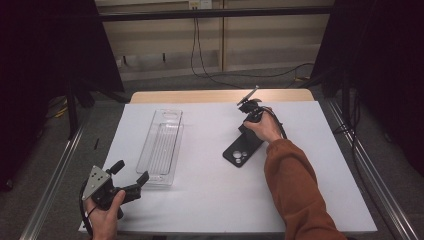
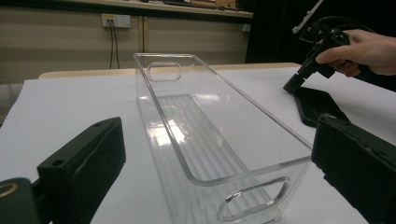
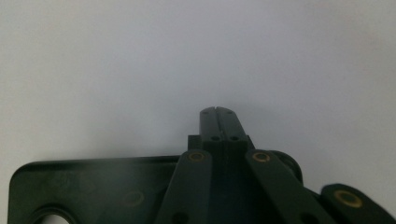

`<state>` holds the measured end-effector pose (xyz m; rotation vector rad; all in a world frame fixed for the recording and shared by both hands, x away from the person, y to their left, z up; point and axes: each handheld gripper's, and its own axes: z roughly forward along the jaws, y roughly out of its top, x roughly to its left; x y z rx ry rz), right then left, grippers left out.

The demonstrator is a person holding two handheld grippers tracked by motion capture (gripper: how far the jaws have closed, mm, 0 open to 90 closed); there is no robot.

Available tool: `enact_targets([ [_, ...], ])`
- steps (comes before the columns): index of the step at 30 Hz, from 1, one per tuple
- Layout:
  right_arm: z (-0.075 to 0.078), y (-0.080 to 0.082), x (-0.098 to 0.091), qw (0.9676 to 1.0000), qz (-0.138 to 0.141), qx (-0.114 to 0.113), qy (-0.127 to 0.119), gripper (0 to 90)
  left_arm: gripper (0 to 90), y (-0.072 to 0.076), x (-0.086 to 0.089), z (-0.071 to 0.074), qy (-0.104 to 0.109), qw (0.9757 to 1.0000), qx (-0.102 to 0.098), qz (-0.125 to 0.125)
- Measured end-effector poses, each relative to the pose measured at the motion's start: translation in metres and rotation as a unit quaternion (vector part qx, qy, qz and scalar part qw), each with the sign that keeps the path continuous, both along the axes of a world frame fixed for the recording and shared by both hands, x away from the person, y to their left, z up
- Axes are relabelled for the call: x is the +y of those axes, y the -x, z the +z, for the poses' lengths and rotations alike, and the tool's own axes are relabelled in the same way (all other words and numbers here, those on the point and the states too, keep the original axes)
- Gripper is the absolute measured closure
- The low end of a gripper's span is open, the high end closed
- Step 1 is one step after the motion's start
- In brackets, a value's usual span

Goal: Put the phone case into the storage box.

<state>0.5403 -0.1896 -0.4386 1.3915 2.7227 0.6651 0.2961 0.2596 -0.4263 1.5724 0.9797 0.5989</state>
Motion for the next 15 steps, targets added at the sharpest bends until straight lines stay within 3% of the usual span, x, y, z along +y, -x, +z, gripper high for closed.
enact_targets([
  [15,-0.002,0.015,-0.021,0.9998,-0.015,-0.001,-0.009,90.0,3.1,0.0,-0.001,0.0,-0.001,1.0,0.0,0.0],
])
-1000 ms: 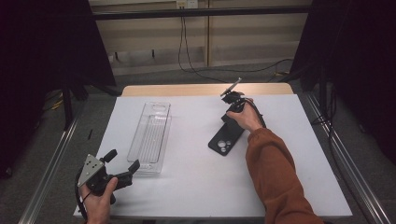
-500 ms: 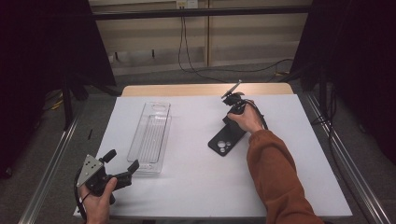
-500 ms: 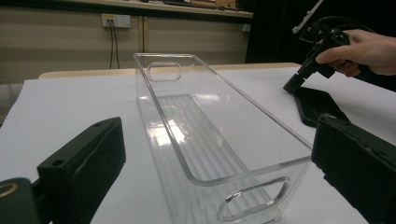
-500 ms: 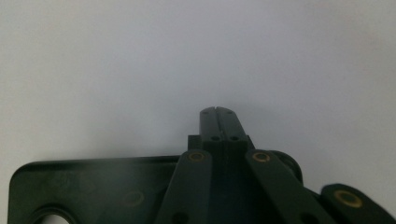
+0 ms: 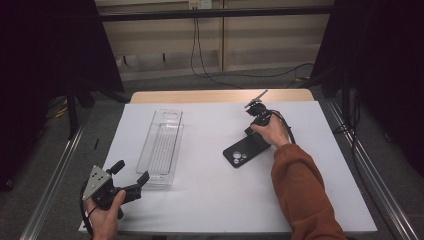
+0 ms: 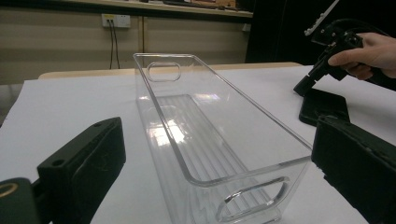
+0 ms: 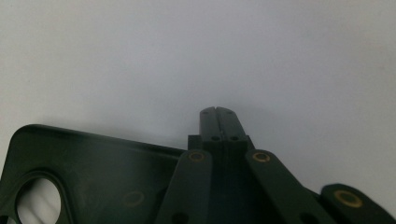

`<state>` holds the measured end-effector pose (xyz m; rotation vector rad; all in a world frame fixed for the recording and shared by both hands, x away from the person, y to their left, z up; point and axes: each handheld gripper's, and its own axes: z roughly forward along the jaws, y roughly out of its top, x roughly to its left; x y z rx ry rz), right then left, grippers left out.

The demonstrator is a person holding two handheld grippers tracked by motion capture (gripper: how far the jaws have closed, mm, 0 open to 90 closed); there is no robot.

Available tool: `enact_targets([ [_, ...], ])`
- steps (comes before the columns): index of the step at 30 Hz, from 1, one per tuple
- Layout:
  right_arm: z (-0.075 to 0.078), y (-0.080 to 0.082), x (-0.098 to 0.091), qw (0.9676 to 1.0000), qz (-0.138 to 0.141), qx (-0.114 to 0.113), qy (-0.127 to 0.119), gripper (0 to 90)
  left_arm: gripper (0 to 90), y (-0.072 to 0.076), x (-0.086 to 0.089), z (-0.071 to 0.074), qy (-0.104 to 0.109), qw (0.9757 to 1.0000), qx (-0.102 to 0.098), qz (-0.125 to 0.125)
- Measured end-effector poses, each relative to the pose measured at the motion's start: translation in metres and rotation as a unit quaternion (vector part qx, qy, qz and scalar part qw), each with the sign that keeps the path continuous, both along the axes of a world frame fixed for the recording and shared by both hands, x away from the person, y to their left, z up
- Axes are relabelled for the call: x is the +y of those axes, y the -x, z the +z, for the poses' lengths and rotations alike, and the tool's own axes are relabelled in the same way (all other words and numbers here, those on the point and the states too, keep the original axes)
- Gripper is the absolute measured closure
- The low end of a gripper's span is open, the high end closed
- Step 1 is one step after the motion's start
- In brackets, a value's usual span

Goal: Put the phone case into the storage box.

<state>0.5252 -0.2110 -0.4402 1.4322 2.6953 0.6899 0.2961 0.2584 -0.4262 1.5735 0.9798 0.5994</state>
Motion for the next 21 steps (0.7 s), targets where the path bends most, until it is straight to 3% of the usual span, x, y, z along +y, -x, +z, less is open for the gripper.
enact_targets([
  [21,0.001,0.024,-0.018,0.9999,0.007,-0.011,0.007,90.0,3.1,0.001,-0.001,0.001,0.0,1.0,0.0,-0.001],
])
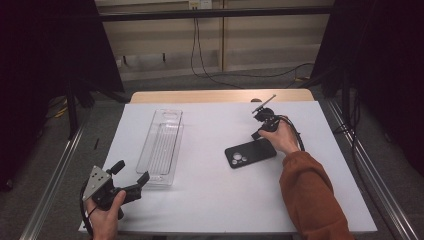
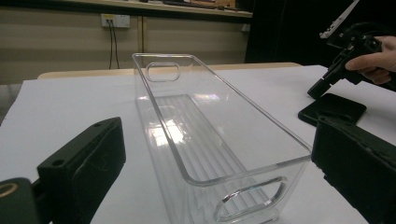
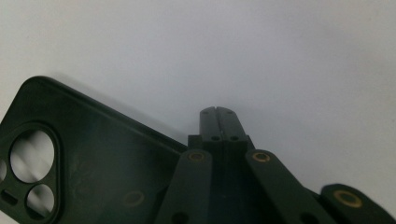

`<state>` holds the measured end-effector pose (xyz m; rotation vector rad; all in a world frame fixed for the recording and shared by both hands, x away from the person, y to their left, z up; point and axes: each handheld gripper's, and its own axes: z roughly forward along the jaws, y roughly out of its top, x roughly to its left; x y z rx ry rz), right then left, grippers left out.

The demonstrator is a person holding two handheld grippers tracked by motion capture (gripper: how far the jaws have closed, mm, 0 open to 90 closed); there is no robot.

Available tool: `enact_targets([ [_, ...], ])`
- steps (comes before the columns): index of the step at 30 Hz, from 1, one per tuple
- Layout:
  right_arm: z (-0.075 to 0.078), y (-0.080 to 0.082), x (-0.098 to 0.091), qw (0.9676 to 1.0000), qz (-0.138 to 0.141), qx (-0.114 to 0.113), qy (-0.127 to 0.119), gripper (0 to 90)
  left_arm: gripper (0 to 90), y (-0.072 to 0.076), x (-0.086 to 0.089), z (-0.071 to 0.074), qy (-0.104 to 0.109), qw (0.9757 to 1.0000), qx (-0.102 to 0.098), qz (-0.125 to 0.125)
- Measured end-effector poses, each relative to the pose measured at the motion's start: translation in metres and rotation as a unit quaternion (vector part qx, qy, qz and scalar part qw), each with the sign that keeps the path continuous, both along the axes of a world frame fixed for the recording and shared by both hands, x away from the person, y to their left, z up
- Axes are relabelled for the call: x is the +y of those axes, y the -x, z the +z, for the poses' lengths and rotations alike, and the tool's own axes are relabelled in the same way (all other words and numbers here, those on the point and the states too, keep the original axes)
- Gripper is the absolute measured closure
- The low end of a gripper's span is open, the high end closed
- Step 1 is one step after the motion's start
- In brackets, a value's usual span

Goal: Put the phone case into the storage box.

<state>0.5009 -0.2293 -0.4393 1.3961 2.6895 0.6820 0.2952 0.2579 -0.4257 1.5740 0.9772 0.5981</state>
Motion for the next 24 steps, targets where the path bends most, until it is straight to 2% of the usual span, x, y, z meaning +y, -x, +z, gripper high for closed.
enact_targets([
  [19,0.0,0.018,-0.011,0.9999,0.011,-0.005,0.001,90.0,3.1,-0.001,0.0,-0.001,-0.003,1.0,0.0,0.001],
  [24,0.0,0.024,-0.015,0.9999,0.005,-0.006,-0.011,90.0,3.0,-0.001,0.0,-0.001,-0.002,1.0,0.001,0.002],
])
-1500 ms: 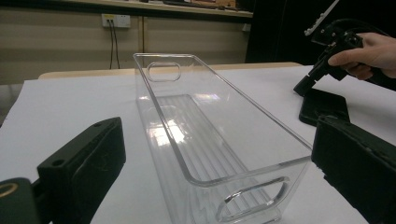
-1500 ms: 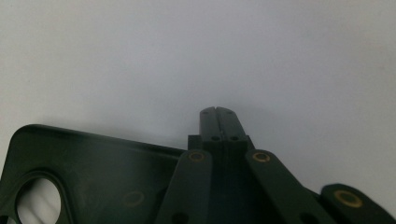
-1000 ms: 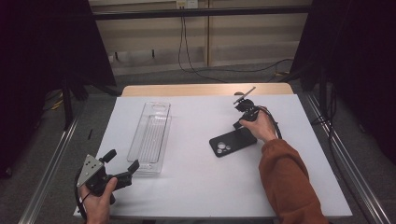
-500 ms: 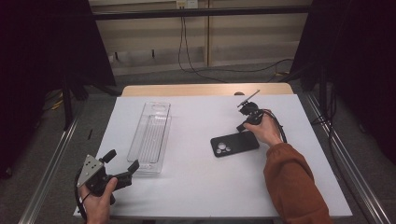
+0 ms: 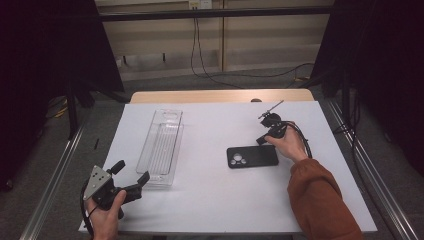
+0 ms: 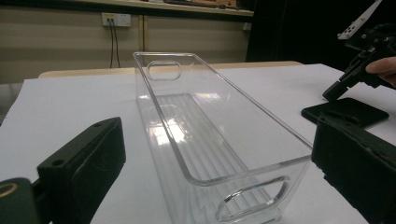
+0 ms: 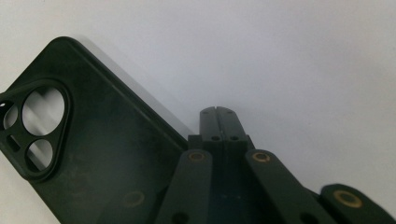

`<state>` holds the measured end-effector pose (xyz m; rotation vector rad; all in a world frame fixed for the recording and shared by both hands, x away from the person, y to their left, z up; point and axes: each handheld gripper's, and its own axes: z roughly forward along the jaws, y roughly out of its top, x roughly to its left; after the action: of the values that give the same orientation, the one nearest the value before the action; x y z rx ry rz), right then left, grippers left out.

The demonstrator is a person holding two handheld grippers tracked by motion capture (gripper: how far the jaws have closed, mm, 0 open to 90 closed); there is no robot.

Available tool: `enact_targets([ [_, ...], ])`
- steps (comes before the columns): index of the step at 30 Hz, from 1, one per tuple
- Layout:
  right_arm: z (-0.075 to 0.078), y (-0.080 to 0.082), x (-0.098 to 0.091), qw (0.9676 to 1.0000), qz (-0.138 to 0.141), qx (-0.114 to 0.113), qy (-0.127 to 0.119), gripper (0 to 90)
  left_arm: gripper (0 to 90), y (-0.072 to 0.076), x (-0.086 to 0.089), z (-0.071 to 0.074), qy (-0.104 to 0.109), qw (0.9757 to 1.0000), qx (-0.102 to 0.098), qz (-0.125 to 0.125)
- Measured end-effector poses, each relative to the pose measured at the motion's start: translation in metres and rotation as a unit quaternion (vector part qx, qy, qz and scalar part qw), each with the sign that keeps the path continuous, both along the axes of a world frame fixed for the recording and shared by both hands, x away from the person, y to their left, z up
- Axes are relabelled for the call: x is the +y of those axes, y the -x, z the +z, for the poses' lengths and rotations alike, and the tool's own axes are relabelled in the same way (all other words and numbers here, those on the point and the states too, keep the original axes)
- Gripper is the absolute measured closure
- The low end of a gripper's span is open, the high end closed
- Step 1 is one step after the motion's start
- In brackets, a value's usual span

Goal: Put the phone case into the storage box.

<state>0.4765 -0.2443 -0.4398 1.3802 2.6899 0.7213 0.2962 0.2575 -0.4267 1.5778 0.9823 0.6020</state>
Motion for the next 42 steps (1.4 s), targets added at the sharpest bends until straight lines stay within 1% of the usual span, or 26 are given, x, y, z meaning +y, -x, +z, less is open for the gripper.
enact_targets([
  [1,0.0,0.001,0.0,1.0,0.0,0.002,0.0,90.0,3.0,0.0,0.0,0.0,0.001,1.0,0.001,-0.001],
  [5,0.0,0.004,-0.001,1.0,0.003,-0.001,0.003,90.0,3.0,0.0,0.0,0.0,0.0,1.0,-0.002,-0.002],
  [9,0.001,0.009,-0.002,1.0,0.007,-0.002,0.004,90.0,3.0,0.0,0.0,-0.001,0.0,1.0,0.0,-0.004],
  [11,0.001,0.011,-0.003,1.0,0.007,-0.001,0.001,90.0,3.0,0.0,0.0,0.0,0.0,1.0,0.0,-0.003],
  [12,0.0,0.012,-0.004,0.9999,0.011,-0.006,0.002,90.0,3.0,0.0,0.0,0.0,0.0,1.0,-0.001,-0.003],
  [16,0.0,0.015,-0.006,0.9999,0.012,-0.007,0.0,90.0,3.0,-0.001,0.0,0.0,0.001,1.0,0.001,-0.004],
  [22,0.0,0.021,-0.007,0.9999,0.014,-0.005,-0.003,90.0,3.0,-0.001,-0.001,0.0,-0.002,1.0,0.001,-0.005],
  [27,0.0,0.027,-0.009,0.9998,0.015,-0.01,-0.006,90.0,3.0,-0.001,-0.001,0.0,-0.002,1.0,0.0,-0.004],
  [30,0.0,0.03,-0.01,0.9998,0.016,-0.011,-0.008,90.0,3.0,-0.001,-0.002,-0.001,-0.001,1.0,0.003,-0.006],
  [38,-0.001,0.041,-0.013,0.9996,0.018,-0.02,-0.011,90.0,3.0,0.0,-0.001,0.0,-0.002,1.0,0.0,-0.007],
  [42,0.0,0.045,-0.013,0.9995,0.02,-0.021,-0.011,90.0,3.0,0.0,-0.001,0.0,-0.001,1.0,0.001,-0.006],
])
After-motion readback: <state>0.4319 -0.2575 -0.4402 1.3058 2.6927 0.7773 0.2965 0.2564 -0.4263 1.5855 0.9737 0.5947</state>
